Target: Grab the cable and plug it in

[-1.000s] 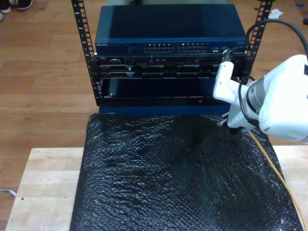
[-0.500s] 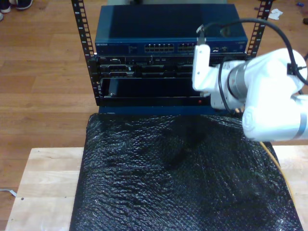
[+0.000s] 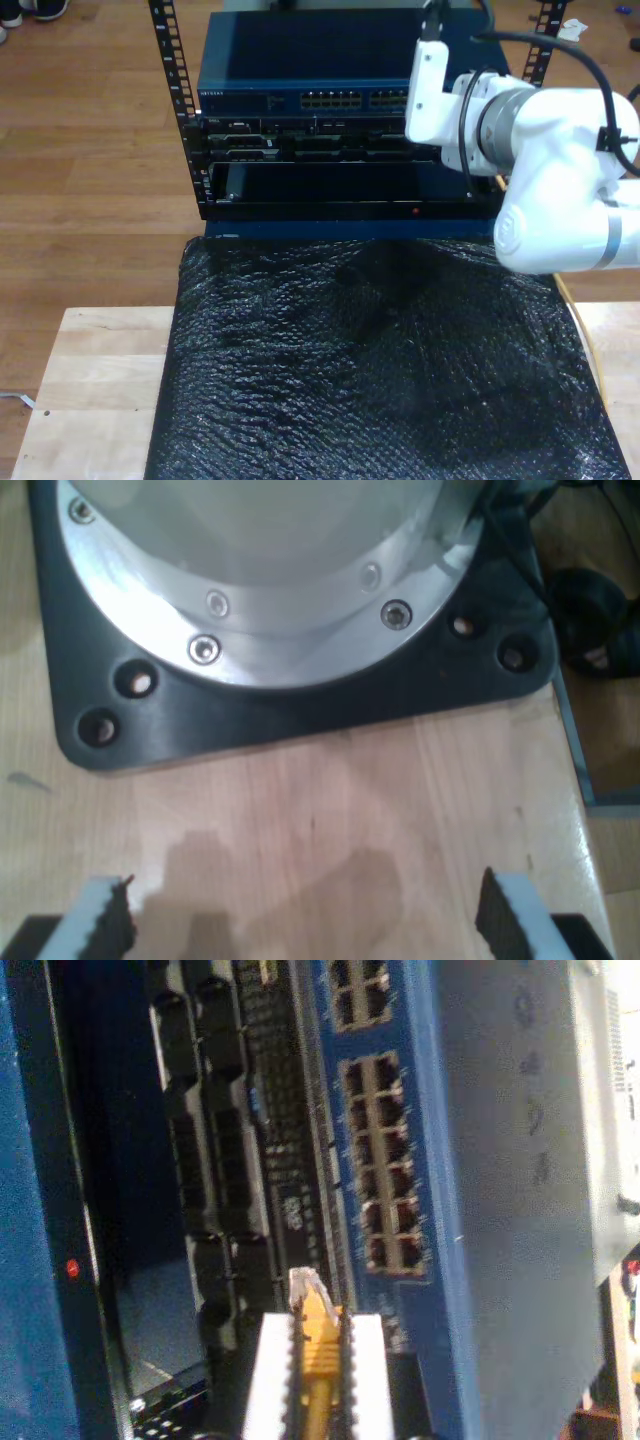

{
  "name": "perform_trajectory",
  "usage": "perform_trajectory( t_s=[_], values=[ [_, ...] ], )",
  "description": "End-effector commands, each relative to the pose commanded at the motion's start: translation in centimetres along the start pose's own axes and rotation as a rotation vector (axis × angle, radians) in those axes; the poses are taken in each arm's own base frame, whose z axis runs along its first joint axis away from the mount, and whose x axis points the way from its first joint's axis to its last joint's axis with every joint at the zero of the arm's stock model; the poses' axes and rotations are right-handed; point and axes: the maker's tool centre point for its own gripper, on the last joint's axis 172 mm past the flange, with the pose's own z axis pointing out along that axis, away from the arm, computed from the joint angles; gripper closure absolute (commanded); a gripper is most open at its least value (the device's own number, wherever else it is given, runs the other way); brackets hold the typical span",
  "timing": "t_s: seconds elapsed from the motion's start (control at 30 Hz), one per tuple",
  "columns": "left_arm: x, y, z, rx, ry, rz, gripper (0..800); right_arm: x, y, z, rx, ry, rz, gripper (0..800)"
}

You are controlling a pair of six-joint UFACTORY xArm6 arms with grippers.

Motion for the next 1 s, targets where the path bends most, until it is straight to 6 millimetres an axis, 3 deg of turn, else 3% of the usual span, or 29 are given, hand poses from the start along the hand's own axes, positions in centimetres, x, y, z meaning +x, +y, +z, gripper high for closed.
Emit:
perform_trajectory(
  t_s=[0.07, 0.2, 0.47, 0.63, 0.8, 1.0],
  values=[
    [0.0, 0.0, 0.0, 0.0, 0.002, 0.0, 0, 0.0, 0.9, -0.2, -0.064, 0.005, -0.019, 800],
    [0.0, 0.0, 0.0, 0.0, 0.0, 0.0, 0, 0.2, 0.9, -0.5, -0.152, 0.011, -0.165, 800],
    [0.0, 0.0, 0.0, 0.0, 0.0, 0.0, 0, 1.3, 2.3, -1.1, -0.198, 0.026, -0.181, 800],
    [0.0, 0.0, 0.0, 0.0, 0.0, -0.002, 0, 4.0, 0.5, -1.1, -0.177, 0.067, -0.211, 800],
    [0.0, 0.0, 0.0, 0.0, 0.0, 0.0, 0, 4.2, -0.6, -1.4, -0.161, 0.072, -0.217, 800],
    [0.0, 0.0, 0.0, 0.0, 0.0, 0.0, 0, 4.1, -0.8, -3.2, -0.177, 0.07, -0.289, 800]
  ],
)
